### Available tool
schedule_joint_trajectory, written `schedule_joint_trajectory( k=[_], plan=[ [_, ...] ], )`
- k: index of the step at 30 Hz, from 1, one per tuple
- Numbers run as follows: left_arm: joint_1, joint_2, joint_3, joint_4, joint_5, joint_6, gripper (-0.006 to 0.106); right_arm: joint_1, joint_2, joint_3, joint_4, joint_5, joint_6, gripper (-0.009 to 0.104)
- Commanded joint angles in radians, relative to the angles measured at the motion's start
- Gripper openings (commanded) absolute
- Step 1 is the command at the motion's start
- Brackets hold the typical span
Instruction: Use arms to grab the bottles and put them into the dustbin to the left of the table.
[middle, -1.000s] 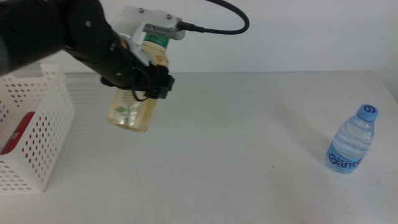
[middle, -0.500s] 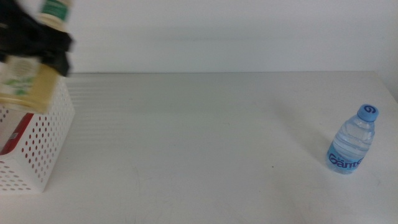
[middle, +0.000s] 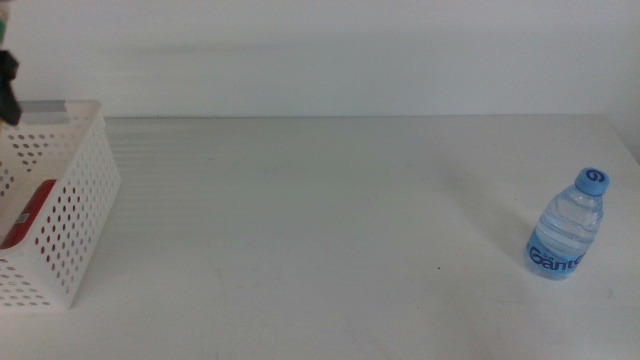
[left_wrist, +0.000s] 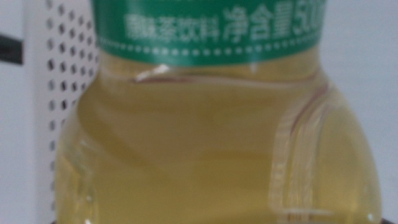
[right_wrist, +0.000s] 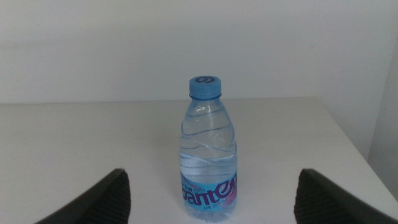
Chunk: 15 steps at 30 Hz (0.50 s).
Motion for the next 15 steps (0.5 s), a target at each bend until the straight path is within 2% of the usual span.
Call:
schedule_joint_trajectory(
  k=[1,7,15],
  plan=[
    [0.027,-0.033,-0.038,-0.019,0.038,0.002,-0.003,-0.005,-0.027,-0.007,-0.003,-0.077,-0.008,0.076],
    [0.062,0.038,-0.036,-0.01,0.038,0.027,-0.003,-0.005,-0.027,-0.007,-0.003,-0.077,-0.008,0.076],
    [0.076,0.089,-0.002,0.058,0.038,0.028,-0.004,-0.005,-0.027,-0.007,-0.003,-0.077,-0.008,0.076]
  ],
)
